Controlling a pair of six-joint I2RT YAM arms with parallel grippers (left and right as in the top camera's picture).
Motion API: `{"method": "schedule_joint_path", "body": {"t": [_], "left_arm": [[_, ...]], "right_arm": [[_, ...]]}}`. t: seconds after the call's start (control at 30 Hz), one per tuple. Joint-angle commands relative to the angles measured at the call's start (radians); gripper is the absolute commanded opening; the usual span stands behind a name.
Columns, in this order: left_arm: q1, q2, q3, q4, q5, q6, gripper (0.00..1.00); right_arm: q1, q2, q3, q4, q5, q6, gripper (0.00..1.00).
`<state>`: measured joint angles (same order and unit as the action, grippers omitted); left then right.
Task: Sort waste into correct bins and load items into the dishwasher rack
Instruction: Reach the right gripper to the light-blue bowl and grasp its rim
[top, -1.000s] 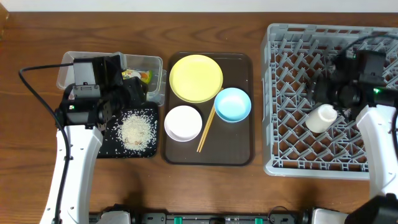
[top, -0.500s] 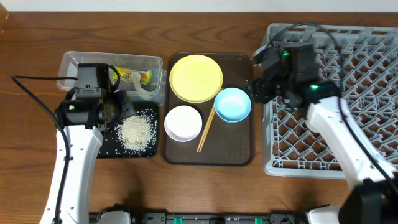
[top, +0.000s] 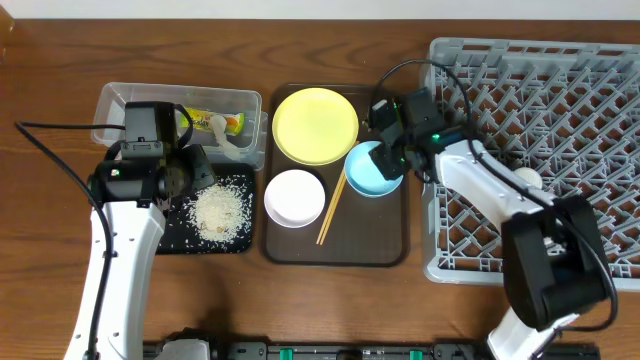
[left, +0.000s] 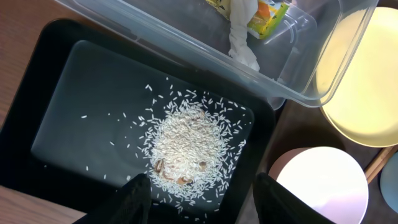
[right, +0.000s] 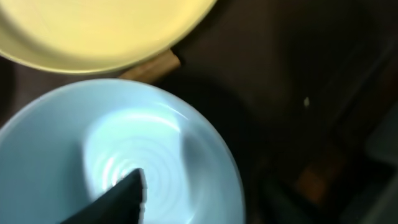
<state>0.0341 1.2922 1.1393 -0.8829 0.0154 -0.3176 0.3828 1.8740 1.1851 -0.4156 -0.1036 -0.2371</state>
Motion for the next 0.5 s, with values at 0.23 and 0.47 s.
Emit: {"method": "schedule_joint_path", "body": {"t": [0.23, 0.47], "left_arm": [[0.005, -0.003, -0.004, -0.002, -0.020, -0.006, 0.56], [0.005, -0.003, -0.004, -0.002, -0.020, -0.006, 0.56]], "right_arm": [[0.004, 0.023, 0.017, -0.019, 0.035, 0.005, 0.01], [0.000, -0.031, 0.018, -0.040, 0.172, 0.041, 0.01]]}}
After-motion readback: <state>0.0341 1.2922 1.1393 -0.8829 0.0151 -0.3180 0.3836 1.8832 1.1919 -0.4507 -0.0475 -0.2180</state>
